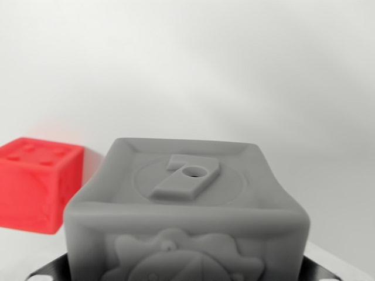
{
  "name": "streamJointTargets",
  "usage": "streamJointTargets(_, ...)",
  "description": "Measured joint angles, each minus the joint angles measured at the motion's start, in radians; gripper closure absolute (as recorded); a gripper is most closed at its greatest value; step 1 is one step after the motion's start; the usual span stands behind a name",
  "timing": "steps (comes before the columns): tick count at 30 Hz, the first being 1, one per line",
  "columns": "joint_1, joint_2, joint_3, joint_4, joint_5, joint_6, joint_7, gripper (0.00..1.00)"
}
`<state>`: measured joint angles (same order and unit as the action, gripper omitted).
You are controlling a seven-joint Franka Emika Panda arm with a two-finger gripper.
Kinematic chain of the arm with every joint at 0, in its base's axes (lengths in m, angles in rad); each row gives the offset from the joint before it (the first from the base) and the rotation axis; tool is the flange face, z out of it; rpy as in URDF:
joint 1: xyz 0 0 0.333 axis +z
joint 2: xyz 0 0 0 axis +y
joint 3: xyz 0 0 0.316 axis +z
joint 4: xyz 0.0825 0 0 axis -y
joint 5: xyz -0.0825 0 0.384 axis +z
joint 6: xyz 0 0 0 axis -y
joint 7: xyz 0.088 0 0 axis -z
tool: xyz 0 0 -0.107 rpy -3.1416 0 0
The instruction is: Destack cube
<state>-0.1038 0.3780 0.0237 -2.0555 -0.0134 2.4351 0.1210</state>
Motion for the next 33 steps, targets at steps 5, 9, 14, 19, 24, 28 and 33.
streamJointTargets(5,-0.007,0.021,-0.001,0.031,0.000,-0.009,-0.017,1.00)
streamJointTargets(9,-0.012,0.038,-0.001,0.057,0.000,-0.018,-0.032,1.00)
streamJointTargets(14,-0.020,0.061,-0.002,0.093,0.000,-0.031,-0.052,1.00)
streamJointTargets(19,-0.026,0.081,-0.002,0.121,0.000,-0.039,-0.066,1.00)
streamJointTargets(24,-0.027,0.108,-0.002,0.122,0.000,-0.020,-0.067,1.00)
streamJointTargets(28,-0.027,0.132,-0.002,0.122,0.000,0.002,-0.067,1.00)
streamJointTargets(33,-0.027,0.157,-0.002,0.122,0.000,0.027,-0.067,1.00)
